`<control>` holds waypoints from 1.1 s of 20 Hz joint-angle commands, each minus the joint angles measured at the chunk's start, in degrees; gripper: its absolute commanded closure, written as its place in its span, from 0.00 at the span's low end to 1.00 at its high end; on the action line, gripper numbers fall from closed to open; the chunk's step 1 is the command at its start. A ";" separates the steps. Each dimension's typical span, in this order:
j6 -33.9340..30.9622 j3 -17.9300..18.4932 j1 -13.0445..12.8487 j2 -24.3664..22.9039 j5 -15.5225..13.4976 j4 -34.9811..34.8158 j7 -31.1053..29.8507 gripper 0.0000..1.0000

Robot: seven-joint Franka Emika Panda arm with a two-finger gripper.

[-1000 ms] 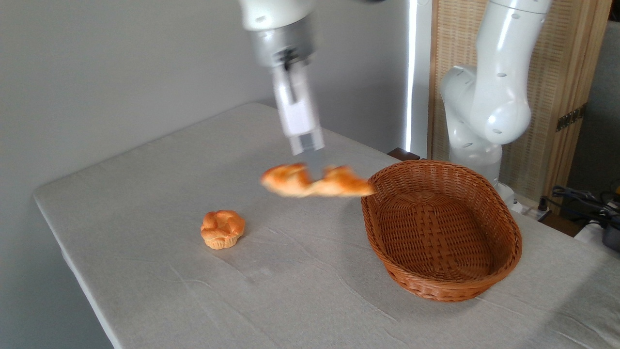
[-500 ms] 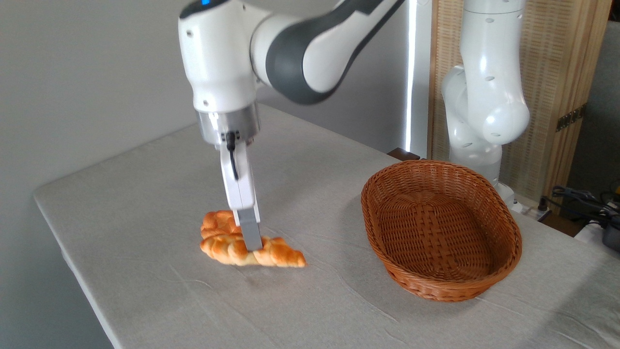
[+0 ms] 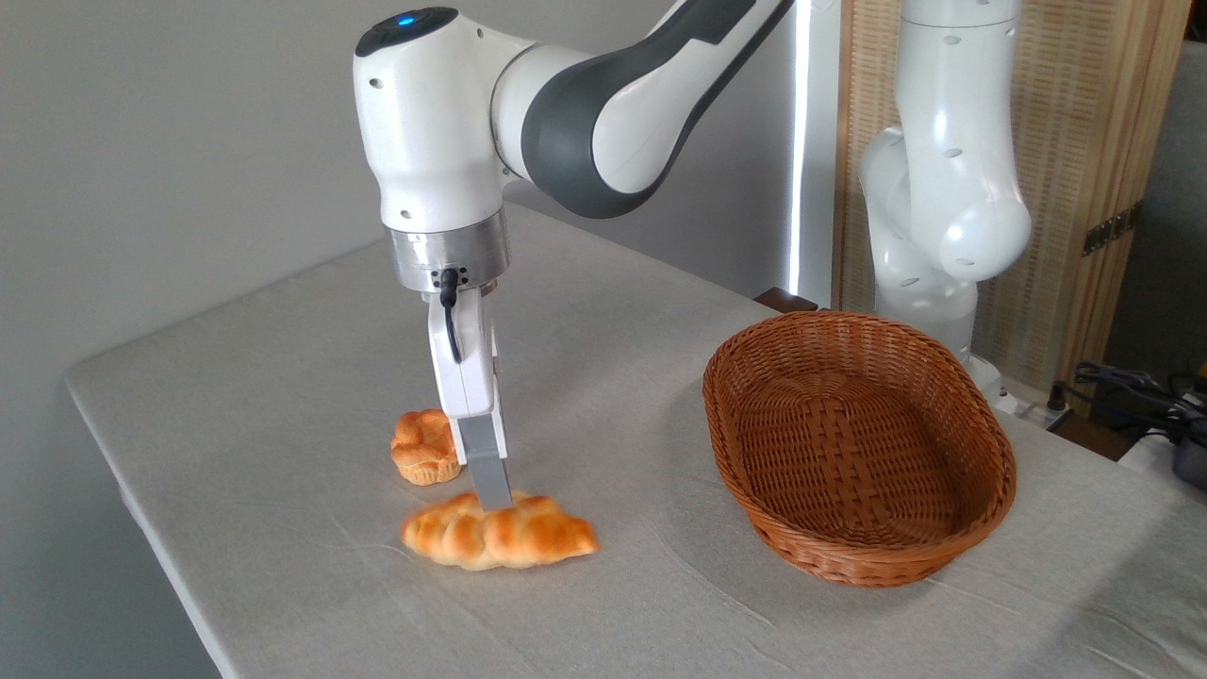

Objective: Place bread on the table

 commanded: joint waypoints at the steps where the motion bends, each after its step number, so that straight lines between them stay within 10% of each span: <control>1: 0.57 0.31 -0.07 -0.88 -0.55 -0.36 1.11 0.00; 7: -3.54 0.05 1.15 -3.25 -0.55 2.79 -0.99 0.00; 13: -16.11 -13.91 15.47 -5.63 -1.43 12.81 -17.13 0.00; 22: -19.03 -27.55 27.61 -6.24 -1.43 14.49 -34.12 0.00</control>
